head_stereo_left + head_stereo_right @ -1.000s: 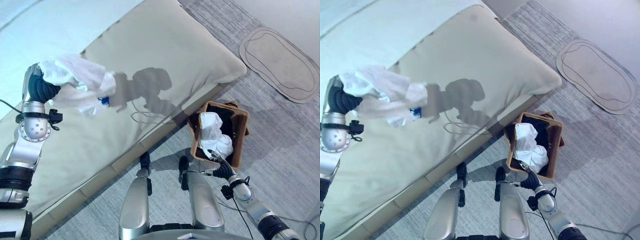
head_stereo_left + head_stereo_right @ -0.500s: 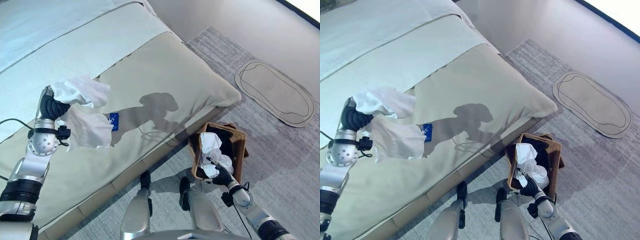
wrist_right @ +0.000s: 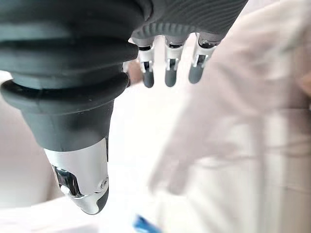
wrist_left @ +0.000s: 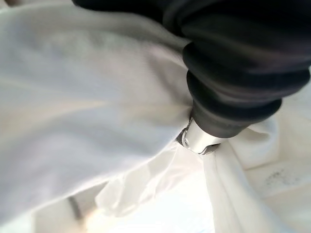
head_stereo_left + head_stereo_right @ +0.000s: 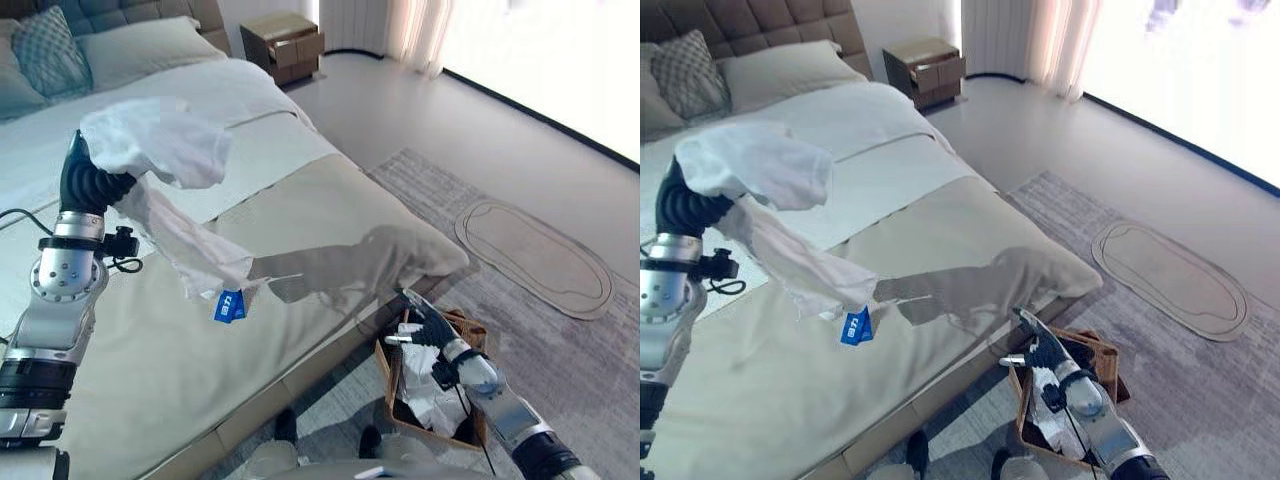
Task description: Pick up clothes into the bucket
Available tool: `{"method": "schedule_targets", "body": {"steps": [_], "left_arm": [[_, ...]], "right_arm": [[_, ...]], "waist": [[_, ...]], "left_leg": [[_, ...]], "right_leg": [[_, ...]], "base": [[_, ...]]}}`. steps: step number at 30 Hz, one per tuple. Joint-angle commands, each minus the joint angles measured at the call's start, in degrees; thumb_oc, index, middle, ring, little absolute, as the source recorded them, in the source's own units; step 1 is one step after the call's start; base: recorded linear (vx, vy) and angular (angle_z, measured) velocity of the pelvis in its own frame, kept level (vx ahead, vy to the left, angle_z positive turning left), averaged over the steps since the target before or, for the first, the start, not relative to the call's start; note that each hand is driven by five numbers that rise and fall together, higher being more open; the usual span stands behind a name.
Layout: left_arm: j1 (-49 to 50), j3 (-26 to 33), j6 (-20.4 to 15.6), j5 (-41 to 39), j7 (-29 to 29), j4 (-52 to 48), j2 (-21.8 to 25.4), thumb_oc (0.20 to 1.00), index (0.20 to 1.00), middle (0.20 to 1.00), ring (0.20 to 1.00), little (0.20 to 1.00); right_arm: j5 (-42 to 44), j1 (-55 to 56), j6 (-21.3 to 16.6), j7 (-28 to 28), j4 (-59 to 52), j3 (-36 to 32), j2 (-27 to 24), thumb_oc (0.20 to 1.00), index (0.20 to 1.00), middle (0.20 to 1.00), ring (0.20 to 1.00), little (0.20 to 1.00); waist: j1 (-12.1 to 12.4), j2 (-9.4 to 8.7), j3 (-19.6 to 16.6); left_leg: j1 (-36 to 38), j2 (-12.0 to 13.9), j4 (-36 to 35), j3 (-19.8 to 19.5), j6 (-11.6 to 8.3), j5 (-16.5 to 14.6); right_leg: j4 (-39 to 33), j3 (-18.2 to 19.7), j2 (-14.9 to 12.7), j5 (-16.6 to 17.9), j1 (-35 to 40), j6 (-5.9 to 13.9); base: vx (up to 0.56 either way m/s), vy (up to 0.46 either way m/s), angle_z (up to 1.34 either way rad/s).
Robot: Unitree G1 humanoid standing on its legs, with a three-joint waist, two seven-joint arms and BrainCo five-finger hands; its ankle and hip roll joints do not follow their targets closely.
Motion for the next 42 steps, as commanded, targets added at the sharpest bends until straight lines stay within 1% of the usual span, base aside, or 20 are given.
{"method": "schedule_targets", "body": {"steps": [1, 2, 3, 7, 9, 12, 16, 18, 20, 24, 30, 33, 34, 36, 37, 39, 42], "left_arm": [[-8.51, -3.08, -4.64, -6.19, -1.60, -4.83, 4.24, 0.200, 0.200, 0.200, 0.200, 0.200], [-11.51, -5.91, -4.76, -8.70, -2.94, -6.68, 4.86, 0.200, 0.200, 0.200, 0.200, 0.200], [-11.78, -6.09, -4.77, -8.76, -2.97, -6.57, 4.94, 0.200, 0.200, 0.200, 0.200, 0.200], [-18.32, -13.02, -4.56, -14.07, -5.48, -9.96, 6.13, 0.200, 0.200, 0.200, 0.200, 0.200], [-20.63, -15.70, -4.23, -14.81, -5.69, -10.95, 6.35, 0.200, 0.200, 0.200, 0.200, 0.200], [-24.73, -20.15, -4.00, -15.79, -6.41, -12.14, 7.04, 0.200, 0.200, 0.200, 0.200, 0.200], [-30.82, -27.25, -3.45, -19.37, -8.21, -12.62, 7.05, 0.200, 0.200, 0.200, 0.200, 0.200], [-33.54, -30.58, -2.72, -21.60, -9.21, -12.76, 7.00, 0.200, 0.200, 0.200, 0.200, 0.200], [-35.36, -33.49, -2.17, -24.68, -10.61, -13.61, 7.11, 0.200, 0.200, 0.200, 0.200, 0.200], [-37.20, -37.69, -0.77, -30.41, -13.03, -15.80, 6.49, 0.200, 0.200, 0.200, 0.200, 0.200], [-37.49, -40.59, 1.01, -36.15, -15.10, -18.45, 5.91, 0.200, 0.200, 0.200, 0.200, 0.200], [-37.56, -41.21, 1.20, -36.46, -15.04, -18.88, 6.11, 0.200, 0.200, 0.200, 0.200, 0.200], [-37.62, -41.36, 1.28, -36.10, -14.83, -18.76, 6.35, 0.200, 0.200, 0.200, 0.200, 0.200], [-37.87, -41.60, 1.31, -35.76, -14.54, -18.21, 6.78, 0.200, 0.200, 0.200, 0.200, 0.200], [-37.82, -41.57, 1.40, -35.44, -14.38, -17.77, 6.81, 0.200, 0.200, 0.200, 0.200, 0.200], [-37.32, -41.04, 1.44, -34.50, -14.02, -16.55, 6.90, 0.200, 0.200, 0.200, 0.200, 0.200], [-35.01, -38.81, 1.35, -32.86, -13.33, -14.97, 7.52, 0.200, 0.200, 0.200, 0.200, 0.200]], "right_arm": [[7.88, -5.99, -2.93, 1.62, -7.42, 2.75, 1.96, 1.000, 1.000, 1.000, 1.000, 1.000], [11.86, -9.14, -2.63, 2.36, -9.30, 4.48, 3.36, 1.000, 1.000, 1.000, 1.000, 1.000], [11.93, -9.21, -2.63, 2.39, -9.25, 4.38, 3.42, 1.000, 1.000, 1.000, 1.000, 1.000], [19.02, -14.20, -1.65, 3.49, -11.81, 8.02, 5.87, 1.000, 1.000, 1.000, 1.000, 1.000], [22.82, -16.04, -1.01, 4.04, -12.18, 9.74, 6.79, 1.000, 1.000, 1.000, 1.000, 1.000], [27.87, -19.33, -0.11, 5.12, -13.11, 12.32, 7.27, 1.000, 1.000, 1.000, 1.000, 1.000], [33.79, -23.94, 1.02, 6.51, -13.38, 15.80, 7.43, 1.000, 1.000, 1.000, 1.000, 1.000], [35.67, -25.86, 1.53, 6.76, -13.51, 17.77, 7.49, 1.000, 1.000, 1.000, 1.000, 1.000], [35.51, -27.85, 1.72, 6.78, -13.80, 19.36, 7.00, 1.000, 1.000, 1.000, 1.000, 1.000], [35.25, -30.10, 1.73, 6.33, -14.26, 21.16, 6.69, 1.000, 1.000, 1.000, 1.000, 1.000], [37.64, -31.09, 2.03, 6.65, -14.38, 23.05, 6.88, 1.000, 1.000, 1.000, 1.000, 1.000], [39.90, -31.25, 2.42, 7.05, -14.82, 23.80, 6.82, 1.000, 1.000, 1.000, 1.000, 1.000], [42.40, -31.39, 2.84, 7.57, -15.01, 24.45, 6.83, 1.000, 1.000, 1.000, 1.000, 1.000], [44.72, -32.26, 3.08, 8.36, -16.32, 25.32, 6.22, 1.000, 1.000, 1.000, 1.000, 1.000], [46.13, -32.49, 3.41, 8.96, -17.08, 25.65, 5.98, 0.605, 0.605, 0.605, 0.605, 0.605], [48.09, -33.09, 3.27, 9.44, -19.27, 25.64, 4.87, 0.200, 0.200, 0.200, 0.200, 0.200], [51.01, -33.13, 2.65, 10.30, -23.02, 24.31, 2.70, 0.200, 0.200, 0.200, 0.200, 0.200]], "waist": [[-0.33, -1.64, -3.69], [-0.20, -1.49, -4.67], [-0.13, -1.56, -4.55], [0.22, -1.43, -5.73], [0.38, -1.43, -6.15], [0.71, -1.34, -6.64], [1.24, -1.48, -6.82], [1.44, -1.52, -6.86], [1.56, -1.46, -6.84], [1.57, -1.36, -6.67], [1.08, -1.21, -6.41], [0.92, -1.26, -6.26], [1.02, -1.40, -6.12], [1.14, -1.58, -5.94], [1.17, -1.67, -5.87], [1.12, -1.84, -5.68], [0.96, -2.04, -5.48]], "left_leg": [[3.06, -3.54, 4.08, 2.39, 1.95, -7.74], [3.74, -3.44, 3.99, 2.47, 1.87, -7.89], [3.81, -3.44, 3.99, 2.47, 1.87, -7.91], [5.22, -3.39, 3.80, 2.35, 1.73, -7.93], [5.59, -3.29, 3.66, 2.33, 1.67, -7.89], [6.12, -3.24, 3.11, 2.29, 1.55, -7.64], [6.45, -3.28, 2.60, 2.29, 1.46, -7.25], [6.54, -3.27, 2.35, 2.34, 1.39, -6.97], [6.51, -3.31, 2.24, 2.27, 1.38, -6.77], [6.66, -3.39, 2.08, 2.19, 1.35, -6.58], [6.95, -3.56, 1.69, 2.09, 1.34, -6.33], [6.93, -3.64, 1.60, 2.01, 1.34, -6.24], [6.83, -3.70, 1.45, 1.97, 1.38, -6.17], [6.66, -3.72, 1.52, 1.99, 1.45, -6.16], [6.60, -3.74, 1.51, 1.99, 1.47, -6.15], [6.54, -3.72, 1.54, 2.10, 1.54, -6.14], [6.45, -3.79, 1.56, 2.27, 1.63, -6.19]], "right_leg": [[-7.51, 0.46, -1.82, 5.99, 2.11, 3.65], [-7.89, 0.50, -1.80, 5.87, 2.91, 3.61], [-7.91, 0.50, -1.79, 5.86, 2.99, 3.61], [-8.51, 0.28, -1.89, 5.85, 4.70, 3.50], [-8.72, 0.11, -1.92, 5.86, 5.18, 3.45], [-9.22, 0.09, -1.91, 6.05, 5.65, 3.44], [-9.88, -0.10, -1.91, 6.55, 6.08, 3.49], [-10.27, -0.16, -1.96, 6.82, 6.27, 3.58], [-10.49, -0.30, -2.06, 7.09, 6.35, 3.64], [-10.77, -0.44, -2.26, 7.44, 6.56, 3.77], [-10.98, -0.48, -2.49, 7.74, 6.77, 3.92], [-10.91, -0.56, -2.58, 7.82, 6.67, 3.96], [-10.78, -0.54, -2.58, 7.91, 6.47, 4.00], [-10.60, -0.48, -2.66, 8.00, 6.20, 4.03], [-10.55, -0.44, -2.67, 8.05, 6.08, 4.04], [-10.36, -0.41, -2.76, 8.15, 5.86, 4.08], [-10.21, -0.40, -2.83, 8.21, 5.64, 4.21]], "base": [[0.05, 0.003, 0.01], [0.03, 0.002, 0.01], [0.00, 0.000, 0.00], [0.00, 0.000, 0.00], [0.00, 0.001, 0.02], [0.00, 0.000, 0.00], [0.00, 0.000, 0.00], [0.00, 0.000, 0.00], [0.00, 0.000, 0.00], [0.00, 0.000, 0.00], [0.00, 0.009, 0.02], [0.00, 0.000, 0.00], [0.00, 0.000, 0.00], [-0.01, 0.005, 0.02], [0.00, 0.000, 0.00], [0.00, 0.000, 0.00], [0.00, 0.000, 0.00]]}}
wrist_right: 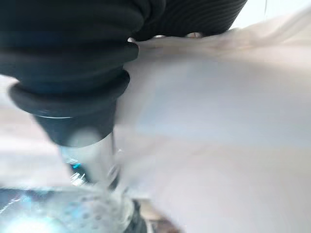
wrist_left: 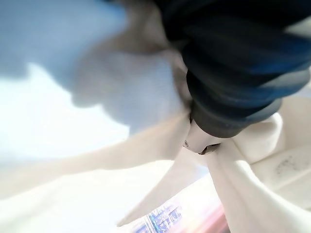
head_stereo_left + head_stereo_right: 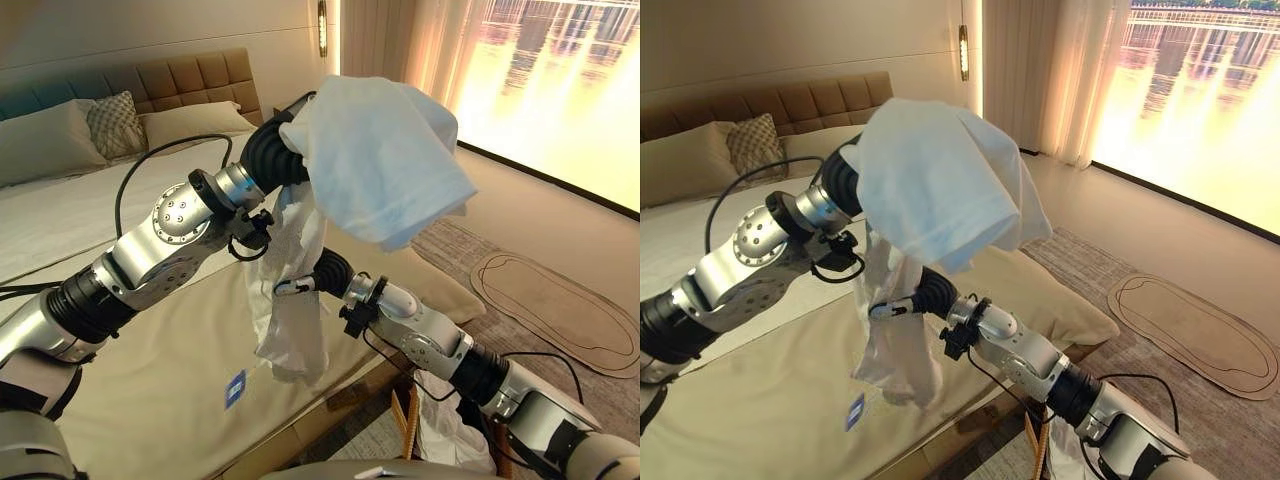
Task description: Pick up clothes into the bucket
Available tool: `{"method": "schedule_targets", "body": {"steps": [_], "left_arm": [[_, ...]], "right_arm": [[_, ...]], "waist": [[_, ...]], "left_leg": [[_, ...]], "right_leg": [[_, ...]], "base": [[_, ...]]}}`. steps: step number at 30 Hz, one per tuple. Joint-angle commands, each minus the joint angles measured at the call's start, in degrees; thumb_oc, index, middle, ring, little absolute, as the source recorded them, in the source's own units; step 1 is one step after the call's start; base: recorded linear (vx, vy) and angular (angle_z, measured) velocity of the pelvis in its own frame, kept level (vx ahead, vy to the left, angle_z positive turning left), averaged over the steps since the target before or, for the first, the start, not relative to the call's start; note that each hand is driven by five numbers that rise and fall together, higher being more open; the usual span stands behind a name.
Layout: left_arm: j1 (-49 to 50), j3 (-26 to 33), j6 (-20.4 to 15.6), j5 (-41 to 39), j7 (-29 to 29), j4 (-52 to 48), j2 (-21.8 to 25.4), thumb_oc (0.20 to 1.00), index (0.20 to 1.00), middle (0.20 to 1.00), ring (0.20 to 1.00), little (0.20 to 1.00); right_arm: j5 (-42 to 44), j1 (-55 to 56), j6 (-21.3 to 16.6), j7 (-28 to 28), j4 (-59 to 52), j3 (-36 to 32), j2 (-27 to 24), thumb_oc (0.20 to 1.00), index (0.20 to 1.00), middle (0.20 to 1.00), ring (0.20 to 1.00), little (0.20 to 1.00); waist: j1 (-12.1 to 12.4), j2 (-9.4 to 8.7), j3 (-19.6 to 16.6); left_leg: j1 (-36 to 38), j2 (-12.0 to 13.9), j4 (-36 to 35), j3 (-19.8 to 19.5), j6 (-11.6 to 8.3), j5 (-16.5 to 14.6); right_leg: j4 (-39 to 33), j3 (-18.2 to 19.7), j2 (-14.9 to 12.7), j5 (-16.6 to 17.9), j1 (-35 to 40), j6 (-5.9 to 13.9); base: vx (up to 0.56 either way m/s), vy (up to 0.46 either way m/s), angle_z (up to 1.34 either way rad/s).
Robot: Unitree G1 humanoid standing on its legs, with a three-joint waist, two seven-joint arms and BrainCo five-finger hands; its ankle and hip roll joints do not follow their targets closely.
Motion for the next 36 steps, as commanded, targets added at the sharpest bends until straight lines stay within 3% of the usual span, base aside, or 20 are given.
{"method": "schedule_targets", "body": {"steps": [1, 5, 6, 16, 18, 19, 20, 21, 22, 24, 30, 33, 36], "left_arm": [[-3.84, 3.50, -1.68, 0.55, 1.92, 3.58, 2.34, 0.200, 0.200, 0.200, 0.200, 0.200], [-0.28, 7.44, -1.87, 2.36, 2.78, 4.95, 2.99, 0.200, 0.200, 0.200, 0.200, 0.200], [2.66, 10.91, -2.09, 3.27, 3.54, 5.87, 2.96, 0.200, 0.200, 0.200, 0.200, 0.200], [18.98, 26.54, -1.42, 5.24, 5.43, 9.20, -1.22, 0.200, 0.200, 0.200, 0.200, 0.200], [25.03, 33.02, -1.94, 10.96, 7.56, 9.84, -3.68, 0.200, 0.200, 0.200, 0.200, 0.200], [25.29, 33.19, -1.88, 11.08, 7.65, 9.65, -3.74, 0.200, 0.200, 0.200, 0.200, 0.200], [29.32, 37.05, -2.57, 16.31, 9.29, 9.48, -5.92, 0.272, 0.272, 0.272, 0.272, 0.272], [31.33, 38.74, -2.61, 17.92, 9.48, 9.69, -7.62, 0.373, 0.373, 0.373, 0.373, 0.373], [31.57, 38.88, -2.54, 18.00, 9.53, 9.51, -7.69, 0.423, 0.423, 0.423, 0.423, 0.423], [37.77, 41.55, -1.57, 20.16, 8.63, 10.38, -12.27, 1.000, 1.000, 1.000, 1.000, 1.000], [48.37, 42.96, 0.48, 26.62, 7.56, 13.08, -22.60, 1.000, 1.000, 1.000, 1.000, 1.000], [51.49, 43.03, 0.83, 30.67, 7.56, 13.79, -25.15, 1.000, 1.000, 1.000, 1.000, 1.000], [55.67, 41.62, 1.43, 40.61, 6.95, 18.76, -27.30, 1.000, 1.000, 1.000, 1.000, 1.000]], "right_arm": [[5.07, -7.07, -3.51, 1.40, -7.93, -2.72, 0.76, 0.200, 0.200, 0.200, 0.200, 0.200], [5.39, -6.44, -4.38, 1.51, -10.24, -5.34, -1.38, 0.200, 0.200, 0.200, 0.200, 0.200], [5.50, -5.42, -4.74, 1.76, -11.35, -7.44, -2.65, 0.200, 0.200, 0.200, 0.200, 0.200], [6.45, 0.29, -6.93, 0.97, -15.46, -19.45, -6.47, 0.200, 0.200, 0.200, 0.200, 0.200], [6.09, 2.99, -8.30, 0.17, -15.98, -24.84, -6.16, 0.200, 0.200, 0.200, 0.200, 0.200], [6.08, 3.04, -8.27, 0.14, -16.05, -24.76, -6.18, 0.200, 0.200, 0.200, 0.200, 0.200], [5.43, 4.65, -8.99, -0.40, -16.43, -27.74, -5.33, 0.200, 0.200, 0.200, 0.200, 0.200], [4.91, 5.29, -9.30, -0.72, -16.75, -29.87, -5.01, 0.200, 0.200, 0.200, 0.200, 0.200], [4.88, 5.36, -9.26, -0.75, -16.84, -29.81, -5.03, 0.200, 0.200, 0.200, 0.200, 0.200], [4.04, 6.45, -10.09, -1.77, -16.92, -33.72, -5.08, 0.200, 0.200, 0.200, 0.200, 0.200], [1.47, 6.64, -11.66, -5.01, -16.59, -39.98, -5.28, 0.200, 0.200, 0.200, 0.200, 0.200], [0.66, 6.82, -12.09, -5.90, -16.34, -41.47, -5.06, 0.200, 0.200, 0.200, 0.200, 0.200], [-0.27, 7.29, -12.35, -6.70, -15.62, -43.82, -5.58, 0.200, 0.200, 0.200, 0.200, 0.200]], "waist": [[-0.51, -4.72, 1.37], [-0.78, -4.83, 1.41], [-0.87, -4.92, 1.33], [-1.47, -5.19, 0.79], [-1.47, -5.43, 0.62], [-1.53, -5.39, 0.58], [-1.45, -5.50, 0.48], [-1.40, -5.59, 0.47], [-1.45, -5.54, 0.44], [-1.37, -5.67, 0.33], [-0.94, -6.21, 0.28], [-0.70, -6.23, 0.27], [-0.24, -6.39, 0.44]], "left_leg": [[3.15, -3.67, 2.59, 3.08, 1.91, -6.01], [3.17, -3.71, 2.57, 3.24, 2.02, -6.12], [3.28, -3.70, 2.53, 3.43, 2.04, -6.18], [3.70, -3.48, 2.20, 3.83, 2.14, -6.52], [3.89, -3.44, 2.14, 4.01, 2.17, -6.74], [3.91, -3.44, 2.14, 4.02, 2.16, -6.76], [4.12, -3.37, 2.13, 4.12, 2.20, -6.96], [4.21, -3.39, 2.09, 4.15, 2.21, -7.05], [4.25, -3.38, 2.09, 4.16, 2.21, -7.06], [4.42, -3.39, 2.09, 4.27, 2.31, -7.30], [4.34, -3.37, 2.20, 4.34, 2.64, -7.69], [4.25, -3.41, 2.34, 4.36, 2.80, -7.88], [4.11, -3.59, 2.80, 4.38, 3.06, -8.27]], "right_leg": [[-4.95, 0.70, -3.18, 6.35, -0.21, 3.79], [-4.88, 0.97, -3.19, 6.40, -0.35, 3.89], [-4.94, 1.06, -3.19, 6.40, -0.37, 3.92], [-4.87, 1.24, -3.04, 6.04, -0.38, 3.87], [-4.90, 1.30, -3.02, 5.86, -0.25, 3.86], [-4.89, 1.31, -3.02, 5.85, -0.23, 3.86], [-4.86, 1.34, -2.98, 5.62, -0.12, 3.79], [-4.89, 1.34, -2.95, 5.55, -0.06, 3.73], [-4.88, 1.34, -2.95, 5.53, -0.03, 3.73], [-4.92, 1.52, -2.84, 5.48, 0.05, 3.60], [-4.94, 1.72, -2.81, 5.33, -0.12, 3.46], [-4.90, 1.76, -2.80, 5.30, -0.20, 3.40], [-4.77, 1.75, -2.83, 5.16, -0.20, 3.42]], "base": [[0.00, 0.000, 0.00], [0.00, 0.000, 0.00], [0.00, 0.000, 0.00], [0.00, 0.001, 0.00], [0.00, 0.000, 0.00], [0.00, 0.000, 0.00], [0.00, 0.000, 0.00], [0.00, 0.000, 0.00], [0.02, 0.008, -0.05], [0.02, 0.013, -0.05], [0.00, 0.004, -0.02], [0.00, 0.008, -0.02], [0.00, 0.005, -0.01]]}}
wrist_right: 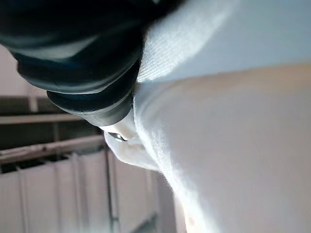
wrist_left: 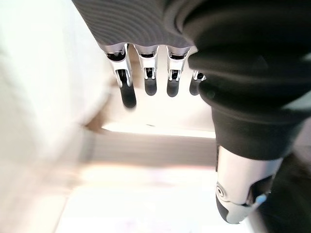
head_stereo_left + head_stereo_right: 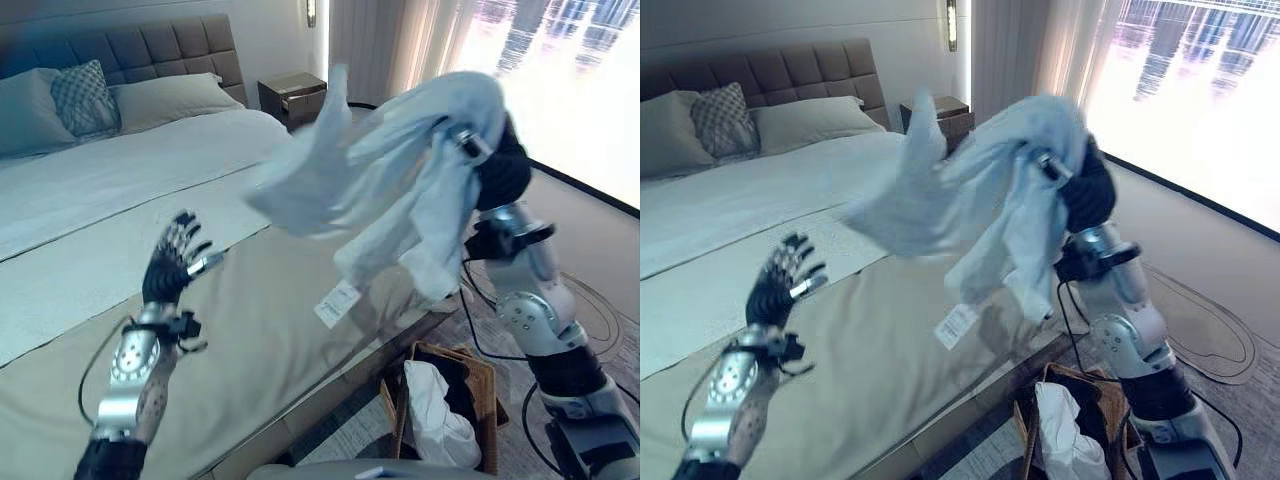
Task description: Pick up clothes into the bucket
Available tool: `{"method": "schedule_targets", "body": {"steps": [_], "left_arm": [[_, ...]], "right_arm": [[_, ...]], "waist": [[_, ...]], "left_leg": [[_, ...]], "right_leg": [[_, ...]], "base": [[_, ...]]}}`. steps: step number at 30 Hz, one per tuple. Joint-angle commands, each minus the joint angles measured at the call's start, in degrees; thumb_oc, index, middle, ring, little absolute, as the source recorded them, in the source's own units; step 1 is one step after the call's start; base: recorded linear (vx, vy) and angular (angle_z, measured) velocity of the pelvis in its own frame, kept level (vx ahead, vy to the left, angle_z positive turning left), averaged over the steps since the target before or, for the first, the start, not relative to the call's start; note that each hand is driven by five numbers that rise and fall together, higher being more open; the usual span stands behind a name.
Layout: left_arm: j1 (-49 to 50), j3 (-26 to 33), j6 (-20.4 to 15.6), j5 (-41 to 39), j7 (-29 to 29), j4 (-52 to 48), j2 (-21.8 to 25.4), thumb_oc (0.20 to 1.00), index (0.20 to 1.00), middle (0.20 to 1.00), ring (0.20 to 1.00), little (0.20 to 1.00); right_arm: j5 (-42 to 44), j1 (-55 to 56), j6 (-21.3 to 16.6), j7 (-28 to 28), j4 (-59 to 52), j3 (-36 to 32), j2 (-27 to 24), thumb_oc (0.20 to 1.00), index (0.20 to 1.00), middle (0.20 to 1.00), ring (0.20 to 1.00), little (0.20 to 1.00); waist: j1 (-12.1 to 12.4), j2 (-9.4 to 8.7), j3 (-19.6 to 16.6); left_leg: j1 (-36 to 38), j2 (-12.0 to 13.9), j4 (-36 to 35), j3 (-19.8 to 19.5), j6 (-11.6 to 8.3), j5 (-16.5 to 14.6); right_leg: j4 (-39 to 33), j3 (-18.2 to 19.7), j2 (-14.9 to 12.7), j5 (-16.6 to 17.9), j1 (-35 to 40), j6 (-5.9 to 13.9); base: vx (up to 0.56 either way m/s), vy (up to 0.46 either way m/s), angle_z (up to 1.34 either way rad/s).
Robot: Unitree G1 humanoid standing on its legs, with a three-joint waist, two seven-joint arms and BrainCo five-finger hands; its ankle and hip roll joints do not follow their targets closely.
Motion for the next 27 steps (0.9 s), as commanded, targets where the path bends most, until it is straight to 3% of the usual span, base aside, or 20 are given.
{"method": "schedule_targets", "body": {"steps": [1, 11, 15, 16, 18, 21, 27], "left_arm": [[0.23, -0.56, -1.87, 12.99, -0.28, 3.38, 2.81, 1.000, 1.000, 1.000, 1.000, 1.000], [0.76, -6.24, 0.51, 27.39, 1.42, 23.82, -0.76, 1.000, 1.000, 1.000, 1.000, 1.000], [0.42, -5.67, 1.94, 31.47, 4.70, 35.25, -2.84, 1.000, 1.000, 1.000, 1.000, 1.000], [0.18, -4.92, 3.16, 32.37, 6.65, 40.64, -4.04, 1.000, 1.000, 1.000, 1.000, 1.000], [-0.12, -4.68, 3.16, 32.42, 7.45, 42.45, -4.73, 1.000, 1.000, 1.000, 1.000, 1.000], [0.39, -2.71, 4.70, 31.41, 9.62, 48.21, -7.12, 1.000, 1.000, 1.000, 1.000, 1.000], [1.42, -2.18, 5.44, 31.12, 10.36, 51.30, -9.43, 1.000, 1.000, 1.000, 1.000, 1.000]], "right_arm": [[-1.49, -0.39, -4.08, -1.53, -2.81, -2.92, 0.27, 0.200, 0.200, 0.200, 0.200, 0.200], [-6.70, 0.98, -6.42, -7.44, -0.85, -8.42, -1.78, 0.200, 0.200, 0.200, 0.200, 0.200], [-18.15, 3.89, -7.06, -13.96, 1.63, -13.87, -5.31, 0.200, 0.200, 0.200, 0.200, 0.200], [-24.97, 5.81, -6.82, -18.34, 3.33, -16.50, -6.07, 0.200, 0.200, 0.200, 0.200, 0.200], [-28.07, 6.87, -6.57, -19.89, 3.42, -17.46, -6.07, 0.200, 0.200, 0.200, 0.200, 0.200], [-34.23, 9.72, -5.38, -24.73, 5.23, -20.23, -4.28, 0.200, 0.200, 0.200, 0.200, 0.200], [-40.47, 14.45, -3.41, -28.71, 8.48, -23.03, -1.10, 0.200, 0.200, 0.200, 0.200, 0.200]], "waist": [[0.00, -2.95, -3.10], [0.70, -3.09, -2.57], [0.72, -3.04, -2.13], [0.77, -3.08, -1.90], [0.86, -2.99, -1.73], [1.04, -2.78, -1.10], [1.12, -2.29, -0.05]], "left_leg": [[2.04, -3.03, 3.61, 2.75, 2.71, -6.92], [0.94, -3.23, 4.93, 2.12, 3.09, -7.42], [0.17, -3.54, 5.44, 1.76, 3.18, -7.56], [-0.19, -3.63, 5.70, 1.49, 3.28, -7.63], [-0.46, -3.74, 5.91, 1.32, 3.33, -7.71], [-0.92, -4.01, 6.12, 0.94, 3.52, -7.78], [-1.84, -4.38, 6.75, 0.29, 3.78, -7.94]], "right_leg": [[1.98, 0.47, -2.75, 2.63, -4.28, 2.86], [2.69, -0.07, -2.95, 2.24, -4.70, 2.93], [3.04, -0.25, -3.12, 2.10, -5.17, 2.97], [3.20, -0.39, -3.19, 2.02, -5.38, 3.00], [3.36, -0.51, -3.24, 1.93, -5.57, 3.00], [3.52, -0.60, -3.35, 1.83, -5.94, 2.95], [3.98, -0.77, -3.51, 1.55, -6.53, 2.88]], "base": [[0.00, 0.000, 0.00], [0.00, 0.000, 0.00], [0.00, 0.013, 0.05], [0.00, 0.008, 0.09], [0.00, 0.005, 0.03], [0.00, 0.003, 0.02], [0.00, 0.003, 0.02]]}}
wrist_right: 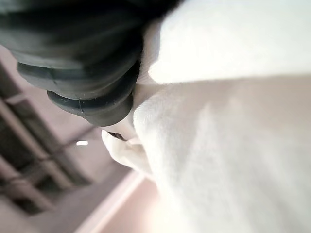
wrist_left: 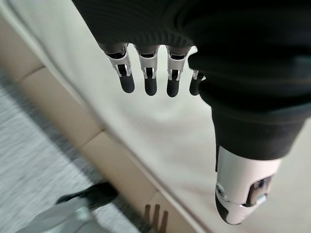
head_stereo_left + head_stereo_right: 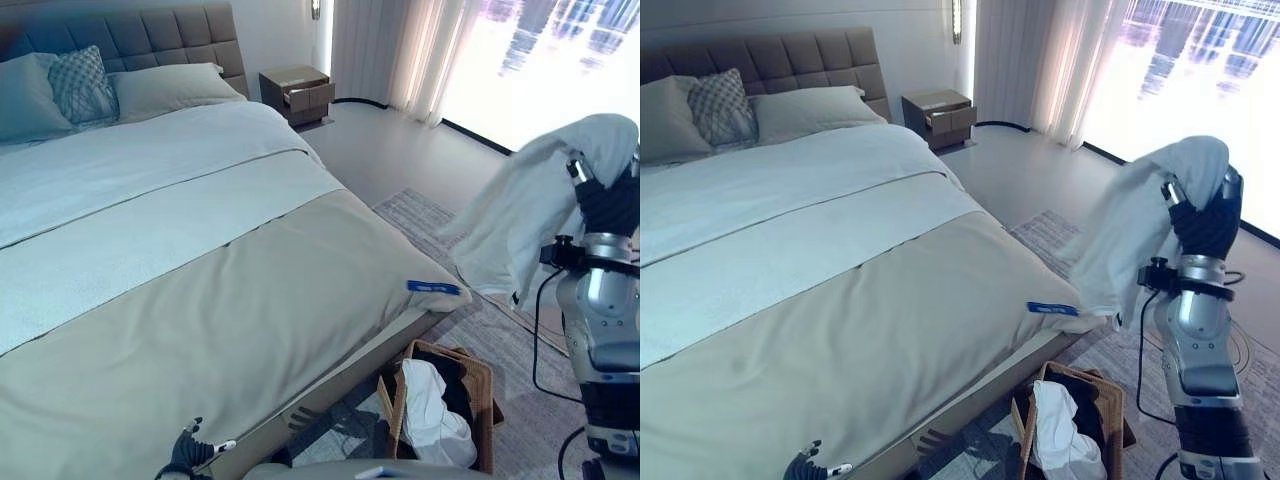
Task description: Pick up clothes into the bucket
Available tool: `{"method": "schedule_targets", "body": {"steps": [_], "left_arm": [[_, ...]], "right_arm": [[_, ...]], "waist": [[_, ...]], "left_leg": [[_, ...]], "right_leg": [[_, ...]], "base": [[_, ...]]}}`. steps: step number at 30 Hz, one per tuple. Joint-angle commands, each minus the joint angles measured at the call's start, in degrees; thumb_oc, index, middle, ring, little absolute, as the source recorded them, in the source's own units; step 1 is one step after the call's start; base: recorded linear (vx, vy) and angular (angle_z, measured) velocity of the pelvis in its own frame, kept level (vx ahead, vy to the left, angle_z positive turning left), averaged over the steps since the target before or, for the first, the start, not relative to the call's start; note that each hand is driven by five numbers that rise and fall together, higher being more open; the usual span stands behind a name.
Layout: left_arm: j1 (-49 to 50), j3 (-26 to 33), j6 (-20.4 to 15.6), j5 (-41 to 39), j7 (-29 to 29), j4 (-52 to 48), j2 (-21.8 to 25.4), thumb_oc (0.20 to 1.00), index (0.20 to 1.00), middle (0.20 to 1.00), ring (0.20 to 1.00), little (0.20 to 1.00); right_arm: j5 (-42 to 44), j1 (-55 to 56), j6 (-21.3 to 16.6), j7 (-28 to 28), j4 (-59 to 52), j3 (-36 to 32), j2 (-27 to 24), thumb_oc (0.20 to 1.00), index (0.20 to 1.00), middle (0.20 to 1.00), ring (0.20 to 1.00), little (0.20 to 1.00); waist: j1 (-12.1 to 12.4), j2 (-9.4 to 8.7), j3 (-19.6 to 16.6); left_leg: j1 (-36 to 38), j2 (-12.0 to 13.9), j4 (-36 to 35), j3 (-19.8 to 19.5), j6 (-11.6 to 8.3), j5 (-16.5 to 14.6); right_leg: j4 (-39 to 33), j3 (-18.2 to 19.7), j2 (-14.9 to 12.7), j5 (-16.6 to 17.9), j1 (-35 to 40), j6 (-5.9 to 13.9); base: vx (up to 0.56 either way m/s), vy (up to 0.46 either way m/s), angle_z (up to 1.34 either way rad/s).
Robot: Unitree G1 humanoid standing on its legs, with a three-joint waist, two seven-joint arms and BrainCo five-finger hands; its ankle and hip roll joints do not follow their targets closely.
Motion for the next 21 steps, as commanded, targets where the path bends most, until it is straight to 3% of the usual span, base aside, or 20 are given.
{"method": "schedule_targets", "body": {"steps": [1, 10, 21], "left_arm": [[-2.69, 0.74, -0.39, 1.12, 1.40, 1.64, 1.13, 1.000, 1.000, 1.000, 1.000, 1.000], [-3.57, -4.85, -1.36, 5.03, 0.08, -4.64, 2.08, 1.000, 1.000, 1.000, 1.000, 1.000], [-7.55, -11.27, -2.91, 0.82, 1.59, -12.64, 2.75, 1.000, 1.000, 1.000, 1.000, 1.000]], "right_arm": [[-4.87, -0.60, -1.57, -3.64, -0.65, -5.74, 1.19, 0.200, 0.200, 0.200, 0.200, 0.200], [-6.43, 2.40, -0.36, -4.90, 6.75, -5.30, 2.76, 0.200, 0.200, 0.200, 0.200, 0.200], [-12.68, -4.82, 5.38, -10.70, 30.03, 0.64, -4.37, 0.200, 0.200, 0.200, 0.200, 0.200]], "waist": [[0.92, -1.04, 0.72], [-0.50, 0.90, 3.71], [-2.11, 6.05, 12.85]], "left_leg": [[-0.18, -3.08, 6.93, 1.21, 3.63, -8.00], [-2.35, -3.68, 7.21, 0.53, 3.87, -7.40], [-10.31, -4.46, 8.38, 1.31, 3.87, -5.30]], "right_leg": [[5.04, 0.55, -2.54, 1.30, -6.02, 2.09], [7.05, 0.76, -3.17, 0.99, -9.12, 1.98], [13.16, 2.58, -4.35, 0.91, -20.45, 1.30]], "base": [[0.00, 0.000, 0.00], [-0.01, 0.004, 0.01], [-0.08, 0.011, -0.01]]}}
